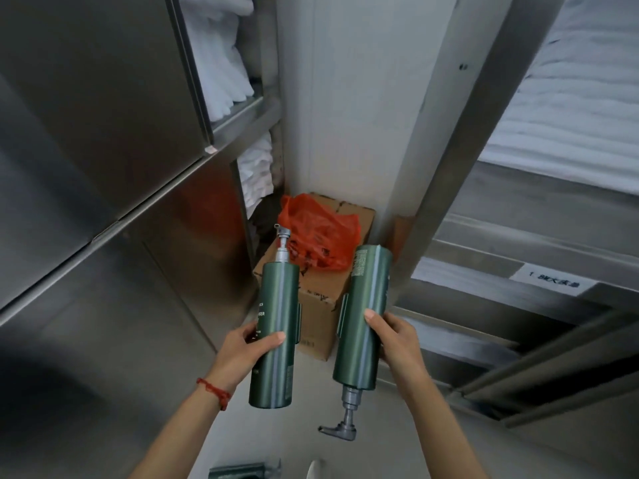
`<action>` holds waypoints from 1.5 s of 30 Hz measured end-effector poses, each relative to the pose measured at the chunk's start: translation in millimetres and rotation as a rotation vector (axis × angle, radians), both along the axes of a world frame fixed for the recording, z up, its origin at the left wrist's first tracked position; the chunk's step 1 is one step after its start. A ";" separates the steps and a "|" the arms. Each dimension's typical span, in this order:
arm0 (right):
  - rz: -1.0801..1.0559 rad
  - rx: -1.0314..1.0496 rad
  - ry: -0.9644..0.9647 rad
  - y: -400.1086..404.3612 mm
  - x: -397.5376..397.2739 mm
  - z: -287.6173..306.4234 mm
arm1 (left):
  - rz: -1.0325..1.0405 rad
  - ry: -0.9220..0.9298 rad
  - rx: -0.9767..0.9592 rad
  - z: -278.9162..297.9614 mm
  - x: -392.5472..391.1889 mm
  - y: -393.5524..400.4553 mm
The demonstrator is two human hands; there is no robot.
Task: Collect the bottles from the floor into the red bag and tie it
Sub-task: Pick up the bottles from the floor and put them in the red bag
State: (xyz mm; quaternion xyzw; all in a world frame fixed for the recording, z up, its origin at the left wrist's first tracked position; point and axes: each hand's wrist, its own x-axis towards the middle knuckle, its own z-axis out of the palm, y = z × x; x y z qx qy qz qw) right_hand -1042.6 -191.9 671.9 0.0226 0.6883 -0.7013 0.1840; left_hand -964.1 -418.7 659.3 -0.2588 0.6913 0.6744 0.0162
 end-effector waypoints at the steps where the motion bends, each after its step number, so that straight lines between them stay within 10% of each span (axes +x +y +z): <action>1: 0.006 -0.001 -0.005 -2.2 -13.6 0.6 | 0.005 0.004 0.004 2.2 -11.6 -1.1; 27: -0.208 0.055 -0.067 -155.2 -329.6 -24.0 | -0.126 -0.101 0.057 -39.1 -335.6 -151.0; 45: -0.134 0.211 0.007 -195.8 -478.3 -89.6 | -0.037 -0.189 0.189 -79.9 -412.3 -174.8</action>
